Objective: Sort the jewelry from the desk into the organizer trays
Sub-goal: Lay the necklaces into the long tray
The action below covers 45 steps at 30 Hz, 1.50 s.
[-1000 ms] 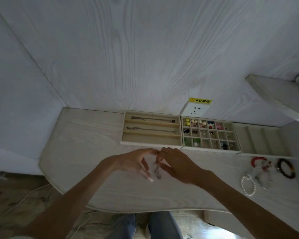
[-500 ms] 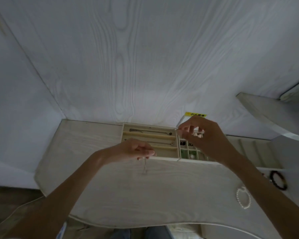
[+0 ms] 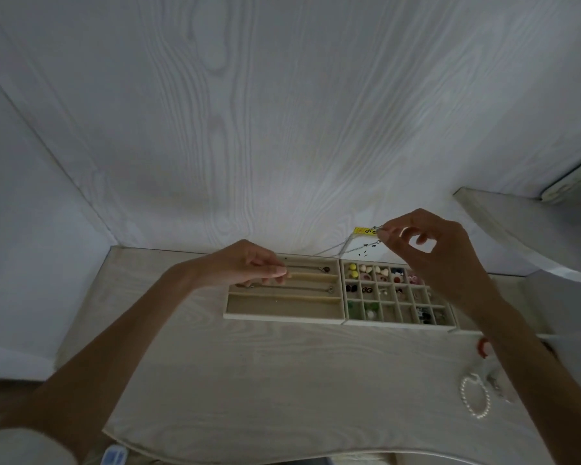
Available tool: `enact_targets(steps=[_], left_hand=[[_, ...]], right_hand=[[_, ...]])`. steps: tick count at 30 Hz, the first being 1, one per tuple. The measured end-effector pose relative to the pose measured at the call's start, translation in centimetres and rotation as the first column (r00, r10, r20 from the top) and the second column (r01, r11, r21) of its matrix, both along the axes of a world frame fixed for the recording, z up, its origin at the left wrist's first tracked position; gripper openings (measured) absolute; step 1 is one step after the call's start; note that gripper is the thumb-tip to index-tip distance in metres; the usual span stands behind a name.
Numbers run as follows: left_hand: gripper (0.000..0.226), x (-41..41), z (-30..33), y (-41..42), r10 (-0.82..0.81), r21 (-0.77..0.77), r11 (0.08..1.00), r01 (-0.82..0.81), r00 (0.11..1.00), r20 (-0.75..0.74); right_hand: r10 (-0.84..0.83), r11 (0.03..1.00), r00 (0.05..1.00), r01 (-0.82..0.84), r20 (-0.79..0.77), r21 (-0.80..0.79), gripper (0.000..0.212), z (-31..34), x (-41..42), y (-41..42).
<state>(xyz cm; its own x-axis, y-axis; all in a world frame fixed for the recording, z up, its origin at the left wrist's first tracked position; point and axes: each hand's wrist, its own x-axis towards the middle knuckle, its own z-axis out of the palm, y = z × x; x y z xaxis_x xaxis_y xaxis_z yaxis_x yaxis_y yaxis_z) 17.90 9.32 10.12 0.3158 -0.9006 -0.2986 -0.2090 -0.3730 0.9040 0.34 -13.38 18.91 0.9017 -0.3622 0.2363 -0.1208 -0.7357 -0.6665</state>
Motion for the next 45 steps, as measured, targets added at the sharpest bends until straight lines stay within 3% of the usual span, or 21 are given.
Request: enact_targets(steps=[6, 13, 19, 26, 32, 35, 37, 40, 45], left_hand=[[0.019, -0.4, -3.6, -0.9, -0.067, 0.101, 0.993, 0.064, 0.997, 0.031], [0.022, -0.6, -8.0, 0.6, -0.119, 0.386, 0.922, -0.029, 0.928, 0.352], [0.016, -1.2, -8.3, 1.6, -0.013, 0.335, 0.906, -0.257, 0.777, 0.630], [0.012, -1.1, -8.2, 1.9, 0.018, 0.337, 0.879, -0.337, 0.730, 0.683], [0.017, -1.0, -8.0, 1.7, -0.099, 0.393, 0.872, -0.290, 0.683, 0.724], [0.018, -1.2, -7.8, 1.1, -0.174, 0.420, 0.869, -0.261, 0.634, 0.753], [0.017, -1.2, -7.6, 0.9, -0.203, 0.436, 0.863, -0.256, 0.614, 0.763], [0.017, -1.1, -7.3, 0.8, -0.231, 0.455, 0.857, -0.242, 0.609, 0.759], [0.019, -1.1, -7.0, 0.7, -0.257, 0.462, 0.859, -0.220, 0.594, 0.762]], right_hand=[[-0.070, 0.991, 0.995, 0.078, -0.077, 0.106, 0.004, -3.7, -0.7, -0.7], [-0.116, 0.975, 0.928, 0.175, -0.353, 0.140, 0.017, -10.6, -1.0, -1.0], [-0.113, 0.965, 0.895, 0.202, -0.432, 0.166, 0.018, -14.8, -0.7, -0.1], [-0.149, 0.974, 0.821, 0.219, -0.552, 0.063, 0.016, -16.6, 0.4, 0.1], [-0.275, 0.961, 0.737, 0.187, -0.617, -0.206, 0.018, -17.3, 1.4, 1.4], [-0.322, 0.941, 0.690, 0.156, -0.648, -0.302, 0.029, -17.3, 1.8, 2.1], [-0.332, 0.935, 0.676, 0.142, -0.658, -0.326, 0.032, -17.2, 2.0, 2.3], [-0.347, 0.913, 0.652, 0.072, -0.674, -0.401, 0.015, -16.6, 2.4, 2.5], [-0.332, 0.906, 0.674, 0.034, -0.660, -0.422, 0.017, -16.2, 2.2, 2.7]])
